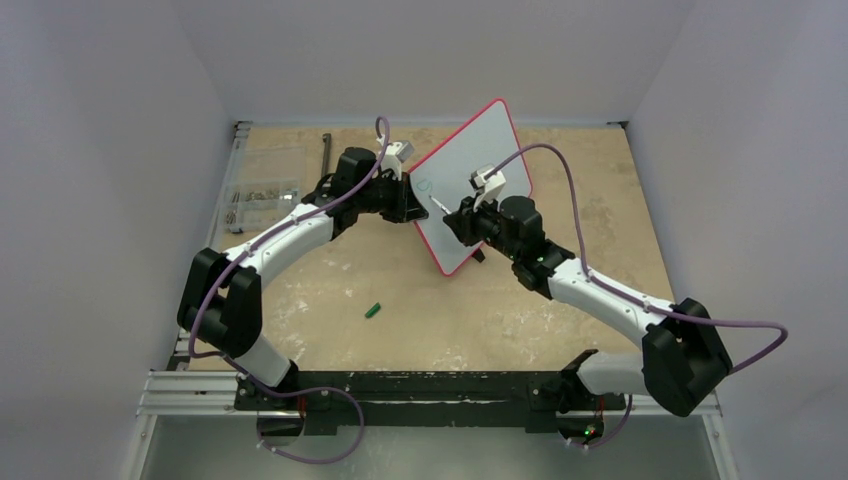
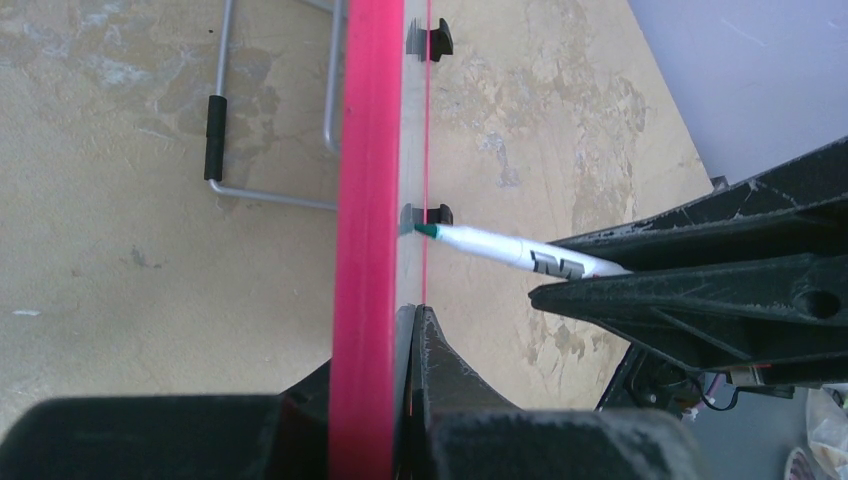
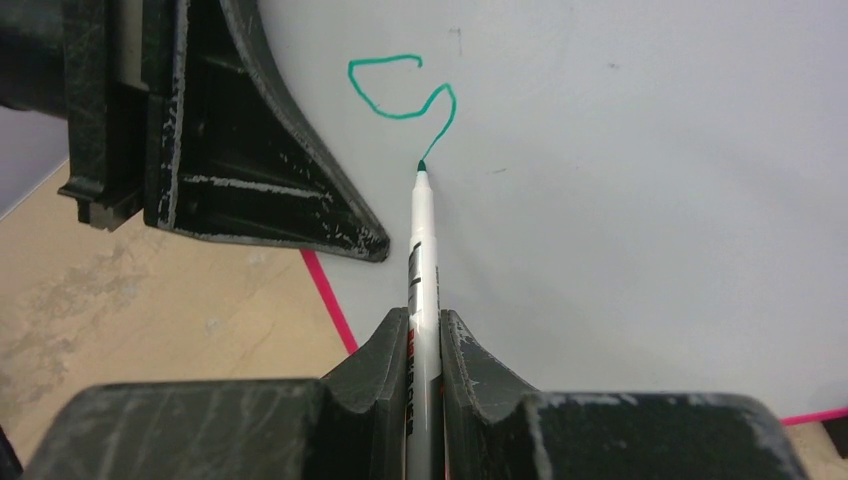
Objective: Write a sentence on the whiteboard
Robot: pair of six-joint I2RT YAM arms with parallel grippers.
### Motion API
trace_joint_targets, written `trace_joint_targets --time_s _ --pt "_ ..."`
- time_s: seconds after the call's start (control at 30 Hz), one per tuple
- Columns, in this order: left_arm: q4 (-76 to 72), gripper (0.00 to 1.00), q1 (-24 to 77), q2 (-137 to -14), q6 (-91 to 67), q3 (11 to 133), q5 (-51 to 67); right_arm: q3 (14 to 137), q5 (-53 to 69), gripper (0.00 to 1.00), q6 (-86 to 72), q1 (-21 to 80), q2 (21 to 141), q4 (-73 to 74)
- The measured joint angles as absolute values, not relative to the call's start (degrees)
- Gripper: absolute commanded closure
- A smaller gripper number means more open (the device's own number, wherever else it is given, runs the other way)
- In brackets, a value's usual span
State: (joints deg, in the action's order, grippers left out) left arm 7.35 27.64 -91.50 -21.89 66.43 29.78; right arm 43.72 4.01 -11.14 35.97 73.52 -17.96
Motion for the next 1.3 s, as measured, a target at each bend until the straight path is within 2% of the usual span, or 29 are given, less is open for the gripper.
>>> trace_joint_targets --time_s 0.47,0.67,0.9,1.3 --pt "6.96 1.0 27.66 -91.72 -21.91 66.43 29.76 42.61 6.63 1.0 -12.8 37.6 70.43 -13.85" --pt "6.92 1.0 27.66 -91.83 -21.91 66.43 29.61 45.82 2.79 1.0 -12.78 37.65 69.25 -10.46" --pt "6.79 0.95 27.66 -92.01 -21.96 66.43 29.17 48.07 -2.33 1.0 -12.88 37.65 65.6 -9.5" --pt "3.77 0.96 27.75 -91.68 -23.44 63.94 28.12 48.07 -5.3 1.0 -14.41 37.65 64.42 -7.09"
